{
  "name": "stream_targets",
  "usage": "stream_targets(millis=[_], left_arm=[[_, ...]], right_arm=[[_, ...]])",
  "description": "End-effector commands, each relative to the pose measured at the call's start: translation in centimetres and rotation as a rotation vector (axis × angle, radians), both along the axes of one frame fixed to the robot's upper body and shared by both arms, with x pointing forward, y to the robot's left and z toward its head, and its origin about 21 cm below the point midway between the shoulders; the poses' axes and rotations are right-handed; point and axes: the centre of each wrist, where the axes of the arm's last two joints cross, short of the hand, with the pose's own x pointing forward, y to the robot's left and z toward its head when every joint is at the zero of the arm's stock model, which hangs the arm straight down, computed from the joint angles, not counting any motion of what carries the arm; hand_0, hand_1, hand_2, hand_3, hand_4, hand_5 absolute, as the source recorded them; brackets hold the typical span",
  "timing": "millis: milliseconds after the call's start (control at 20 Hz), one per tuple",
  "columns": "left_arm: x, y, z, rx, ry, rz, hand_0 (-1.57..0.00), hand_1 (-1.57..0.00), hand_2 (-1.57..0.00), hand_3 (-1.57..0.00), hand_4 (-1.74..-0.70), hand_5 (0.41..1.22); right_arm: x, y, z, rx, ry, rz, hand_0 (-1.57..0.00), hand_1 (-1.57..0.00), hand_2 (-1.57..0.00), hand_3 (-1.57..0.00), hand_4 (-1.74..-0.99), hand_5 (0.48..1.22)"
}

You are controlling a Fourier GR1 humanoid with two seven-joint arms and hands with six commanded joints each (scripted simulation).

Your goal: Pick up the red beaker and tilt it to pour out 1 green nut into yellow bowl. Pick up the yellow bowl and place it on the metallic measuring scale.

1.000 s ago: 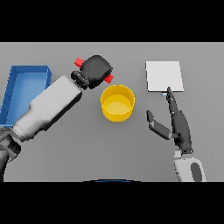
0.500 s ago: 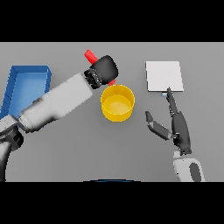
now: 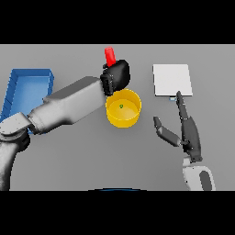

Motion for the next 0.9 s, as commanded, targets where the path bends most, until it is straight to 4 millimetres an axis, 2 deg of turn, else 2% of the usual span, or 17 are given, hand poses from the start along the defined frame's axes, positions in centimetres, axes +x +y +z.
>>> stream_targets(millis=[0,100,250,350,400,600,700,850], left_arm=[[-0.3,-0.5,-0.3,0.014,-0.01,-0.013,-1.57,-1.57,-1.57,-1.57,-1.73,1.221],[-0.4,-1.1,-0.4,0.051,-0.036,-0.039,-1.57,-1.57,-1.57,-1.57,-1.73,1.221],[-0.5,-1.2,0.3,0.102,-0.072,-0.062,-1.57,-1.57,-1.57,-1.57,-1.72,1.221],[-0.3,-2.1,1.5,0.122,-0.08,-0.092,-1.57,-1.57,-1.57,-1.57,-1.72,1.221],[0.2,-1.9,2.4,0.138,-0.088,-0.087,-1.57,-1.57,-1.57,-1.57,-1.72,1.221],[2.3,-1.4,8.6,0.109,-0.227,-0.051,-1.57,-1.57,-1.57,-1.57,-1.73,1.221],[3.4,-0.6,12.8,0.028,-0.275,-0.013,-1.57,-1.57,-1.57,-1.18,-1.73,1.221],[5.5,2.7,17.8,-0.201,-0.318,0.159,-1.57,-1.57,-1.57,-1.37,-1.73,1.221]], right_arm=[[-0.1,0.5,-0.1,-0.006,-0.008,0.008,0.0,0.0,0.0,0.0,-1.159,0.632],[-0.3,-0.1,-0.3,-0.021,0.001,-0.005,0.0,0.0,0.0,0.0,-1.16,0.635],[-0.3,0.2,0.2,0.002,-0.013,-0.011,0.0,0.0,0.0,0.0,-1.151,0.634],[0.0,0.0,0.1,0.016,-0.004,-0.009,0.0,0.0,0.0,0.0,-1.152,0.635],[-0.1,0.2,-0.1,0.023,-0.009,-0.002,0.0,0.0,0.0,0.0,-1.153,0.636],[-0.2,0.1,0.0,0.021,-0.03,0.019,0.0,0.0,0.0,0.0,-1.154,0.654],[-0.1,0.0,-0.3,0.004,-0.023,0.014,0.0,0.0,0.0,0.0,-1.16,0.66],[0.0,0.3,-0.4,0.024,-0.027,0.034,0.0,0.0,0.0,0.0,-1.16,0.661]])
